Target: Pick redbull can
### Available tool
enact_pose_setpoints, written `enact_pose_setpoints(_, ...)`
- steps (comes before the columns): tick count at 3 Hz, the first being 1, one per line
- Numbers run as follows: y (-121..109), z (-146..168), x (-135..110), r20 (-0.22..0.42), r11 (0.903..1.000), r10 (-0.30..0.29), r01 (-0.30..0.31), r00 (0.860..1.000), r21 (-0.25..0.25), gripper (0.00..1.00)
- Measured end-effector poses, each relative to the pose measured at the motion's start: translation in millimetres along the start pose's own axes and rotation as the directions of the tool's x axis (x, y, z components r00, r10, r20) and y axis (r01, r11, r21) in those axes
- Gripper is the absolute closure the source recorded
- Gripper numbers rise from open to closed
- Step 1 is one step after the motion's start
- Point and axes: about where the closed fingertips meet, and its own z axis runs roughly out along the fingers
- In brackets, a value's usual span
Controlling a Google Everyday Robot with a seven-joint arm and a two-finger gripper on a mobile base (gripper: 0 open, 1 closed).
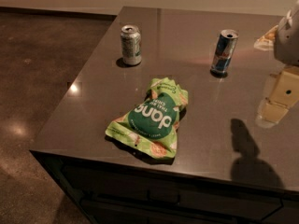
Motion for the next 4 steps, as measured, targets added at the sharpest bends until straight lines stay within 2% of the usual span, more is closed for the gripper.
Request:
enact_pose_setpoints(1,0.0,0.0,0.0,0.0,1.0,0.0,0.0,1.0,0.0,0.0)
enact_pose_setpoints(2,-12.0,3.1,0.6,-0.004,0.999,0.044,-0.044,0.999,0.01,0.0)
enact_pose_setpoints(3,-44.7,10.6,7.9,0.024,0.986,0.159,-0.16,0.987,0.045,0.0)
enact_pose_setpoints(4,-83.8,19.3,18.0,0.103,0.9566,0.272,-0.28,0.957,0.08,0.0)
